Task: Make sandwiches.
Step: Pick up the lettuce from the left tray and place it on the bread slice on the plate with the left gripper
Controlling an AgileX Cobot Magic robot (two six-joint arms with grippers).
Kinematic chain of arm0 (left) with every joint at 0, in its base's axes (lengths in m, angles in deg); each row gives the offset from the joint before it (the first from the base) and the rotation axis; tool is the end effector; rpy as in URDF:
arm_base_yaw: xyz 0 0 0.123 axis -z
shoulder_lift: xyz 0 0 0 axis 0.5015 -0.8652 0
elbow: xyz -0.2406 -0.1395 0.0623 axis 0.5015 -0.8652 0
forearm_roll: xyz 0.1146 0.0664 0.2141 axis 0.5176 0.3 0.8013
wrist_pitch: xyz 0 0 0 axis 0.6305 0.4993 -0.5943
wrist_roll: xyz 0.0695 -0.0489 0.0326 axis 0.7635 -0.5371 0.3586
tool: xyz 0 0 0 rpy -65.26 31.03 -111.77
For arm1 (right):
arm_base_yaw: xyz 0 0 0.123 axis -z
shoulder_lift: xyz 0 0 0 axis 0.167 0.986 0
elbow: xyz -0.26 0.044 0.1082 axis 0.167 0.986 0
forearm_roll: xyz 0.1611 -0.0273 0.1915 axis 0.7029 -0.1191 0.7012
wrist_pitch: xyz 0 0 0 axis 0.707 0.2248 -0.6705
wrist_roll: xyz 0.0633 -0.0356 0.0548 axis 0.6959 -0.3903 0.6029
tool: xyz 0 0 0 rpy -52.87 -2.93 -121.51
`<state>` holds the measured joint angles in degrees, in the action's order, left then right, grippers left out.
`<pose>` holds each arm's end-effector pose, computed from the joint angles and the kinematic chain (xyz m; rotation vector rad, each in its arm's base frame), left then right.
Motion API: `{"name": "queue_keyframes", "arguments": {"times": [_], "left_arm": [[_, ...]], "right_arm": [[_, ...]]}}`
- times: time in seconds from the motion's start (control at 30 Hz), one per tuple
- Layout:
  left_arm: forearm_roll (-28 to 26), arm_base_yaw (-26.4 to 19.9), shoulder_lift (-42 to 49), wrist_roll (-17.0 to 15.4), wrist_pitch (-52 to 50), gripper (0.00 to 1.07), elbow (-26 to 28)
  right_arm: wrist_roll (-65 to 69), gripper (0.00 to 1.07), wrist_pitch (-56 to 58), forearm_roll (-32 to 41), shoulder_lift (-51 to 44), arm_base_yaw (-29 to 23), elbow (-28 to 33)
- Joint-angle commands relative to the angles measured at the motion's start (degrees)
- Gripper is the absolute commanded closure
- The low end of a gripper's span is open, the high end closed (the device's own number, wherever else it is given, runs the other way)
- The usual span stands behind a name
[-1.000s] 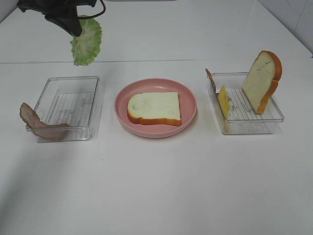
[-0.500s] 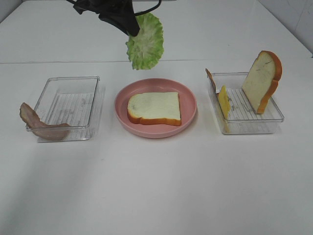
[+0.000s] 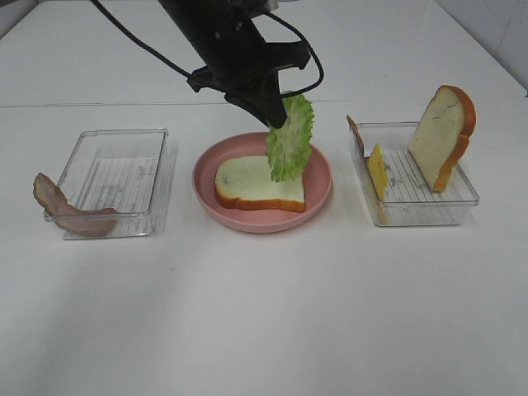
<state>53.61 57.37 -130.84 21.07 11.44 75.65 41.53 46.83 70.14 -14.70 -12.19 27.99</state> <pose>0.4329 -0.2710 0.2308 0.6255 2.7588 -0.8204 -0.0025 -0.0002 0.2610 0.0459 2.1331 0.0783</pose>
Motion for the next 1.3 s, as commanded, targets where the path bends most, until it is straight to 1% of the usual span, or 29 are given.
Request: {"name": "queue_keyframes", "arguments": {"times": [0.03, 0.27, 0.47, 0.53, 0.57, 0.6, 0.63, 0.67, 0.87, 0.97, 1.03, 1.3], "left_arm": [[-2.8, 0.4, -1.6, 0.5, 2.7, 1.07, 0.2], [-2.9, 0.4, -4.0, 1.8, 1.1, 1.07, 0.2], [-2.5, -0.1, -5.7, 2.3, 0.9, 1.07, 0.2], [0.4, -0.1, -6.3, 2.2, 0.0, 1.07, 0.2], [0.4, -0.1, -6.3, 2.2, 0.0, 1.07, 0.2], [2.9, -0.1, -6.5, 1.9, -1.2, 1.07, 0.2], [2.9, -0.1, -6.5, 1.9, -1.2, 1.07, 0.2], [4.0, -0.1, -6.5, 1.9, -2.2, 1.07, 0.2], [5.8, -0.1, -6.5, 2.0, -5.8, 1.07, 0.2], [5.8, -0.1, -6.5, 2.1, -6.0, 1.07, 0.2], [6.5, -0.1, -6.6, 2.9, -6.1, 1.07, 0.2], [8.0, -0.6, -7.1, 2.7, -4.6, 1.07, 0.2]], "right_arm": [[-0.3, 0.32, -0.5, 0.0, -1.7, 0.0, 0.2], [-0.3, 0.32, -0.5, 0.0, -1.7, 0.0, 0.2], [-0.3, 0.32, -0.5, 0.0, -1.7, 0.0, 0.2], [-0.3, 0.32, -0.5, 0.0, -1.7, 0.0, 0.2], [-0.3, 0.32, -0.5, 0.0, -1.7, 0.0, 0.2], [-0.3, 0.32, -0.5, 0.0, -1.7, 0.0, 0.2], [-0.3, 0.32, -0.5, 0.0, -1.7, 0.0, 0.2], [-0.3, 0.32, -0.5, 0.0, -1.7, 0.0, 0.2], [-0.3, 0.32, -0.5, 0.0, -1.7, 0.0, 0.2], [-0.3, 0.32, -0.5, 0.0, -1.7, 0.0, 0.2], [-0.3, 0.32, -0.5, 0.0, -1.7, 0.0, 0.2], [-0.3, 0.32, -0.5, 0.0, -1.7, 0.0, 0.2]]}}
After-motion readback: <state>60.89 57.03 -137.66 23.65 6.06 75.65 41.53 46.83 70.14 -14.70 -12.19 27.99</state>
